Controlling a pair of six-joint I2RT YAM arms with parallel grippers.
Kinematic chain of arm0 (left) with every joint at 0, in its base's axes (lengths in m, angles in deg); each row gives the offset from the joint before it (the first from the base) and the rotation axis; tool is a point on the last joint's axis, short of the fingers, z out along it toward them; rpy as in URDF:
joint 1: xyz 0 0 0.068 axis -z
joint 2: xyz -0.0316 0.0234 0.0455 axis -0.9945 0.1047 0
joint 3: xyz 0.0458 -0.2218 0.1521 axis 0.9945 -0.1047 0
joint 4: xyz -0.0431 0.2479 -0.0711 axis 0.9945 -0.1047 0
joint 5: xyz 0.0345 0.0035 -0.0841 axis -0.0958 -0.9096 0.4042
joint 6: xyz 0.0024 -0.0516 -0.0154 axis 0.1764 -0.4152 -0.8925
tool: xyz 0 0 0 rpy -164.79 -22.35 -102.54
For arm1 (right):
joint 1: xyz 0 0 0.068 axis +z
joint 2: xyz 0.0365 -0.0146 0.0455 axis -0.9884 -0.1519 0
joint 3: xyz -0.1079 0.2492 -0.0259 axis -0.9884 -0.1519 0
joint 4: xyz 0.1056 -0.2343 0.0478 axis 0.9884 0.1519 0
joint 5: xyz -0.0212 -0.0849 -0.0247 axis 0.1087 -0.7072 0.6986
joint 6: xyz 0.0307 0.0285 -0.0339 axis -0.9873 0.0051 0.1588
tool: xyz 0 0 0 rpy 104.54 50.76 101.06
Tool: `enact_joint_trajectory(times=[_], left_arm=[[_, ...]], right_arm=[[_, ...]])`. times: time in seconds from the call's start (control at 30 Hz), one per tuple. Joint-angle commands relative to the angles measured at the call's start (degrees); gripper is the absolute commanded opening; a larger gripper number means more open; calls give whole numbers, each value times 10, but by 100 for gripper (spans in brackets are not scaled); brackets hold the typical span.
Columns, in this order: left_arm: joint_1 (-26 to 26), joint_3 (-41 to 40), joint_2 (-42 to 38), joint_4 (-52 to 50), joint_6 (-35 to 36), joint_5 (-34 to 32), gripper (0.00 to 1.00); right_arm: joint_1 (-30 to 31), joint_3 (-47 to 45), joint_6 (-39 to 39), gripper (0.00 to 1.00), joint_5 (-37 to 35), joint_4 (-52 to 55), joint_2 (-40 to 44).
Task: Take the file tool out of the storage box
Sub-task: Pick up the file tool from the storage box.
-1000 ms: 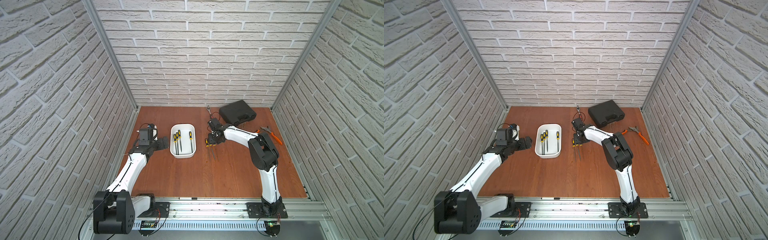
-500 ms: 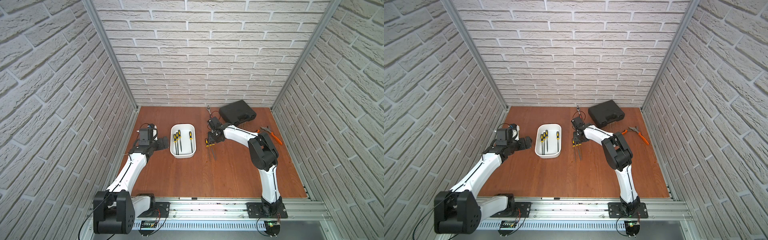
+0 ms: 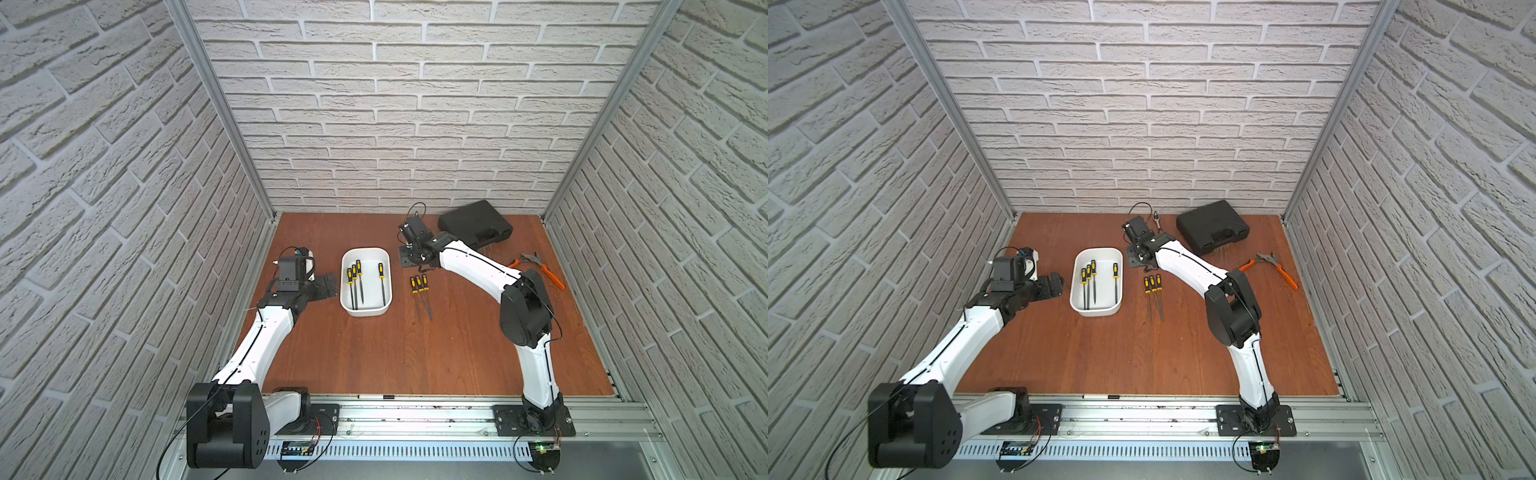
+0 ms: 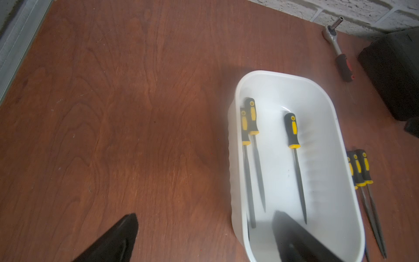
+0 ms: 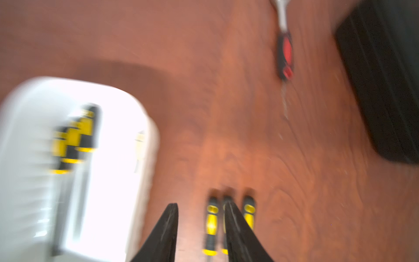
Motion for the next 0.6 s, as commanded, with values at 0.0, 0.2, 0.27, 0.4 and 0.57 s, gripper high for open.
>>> enact_joint_trajectory(times=[0.0,0.2,0.27,0.4,0.57], left_arm=[[-5,-11,-19,27,-2,0,98],[-5,-22,-39,39,-1,2,98],[-5,-26,-46,42,-1,3,98],[-6,-31,-57,51,0,8,98],[-5,-37,-70,60,2,14,99]], right_arm=[[26,34,11,42,53,-44,-10],[47,158,-26,42,104,-57,-130],[54,195,-29,43,111,-67,-162],[66,296,-26,44,103,-39,-239],[72,326,-19,44,78,-38,-281]])
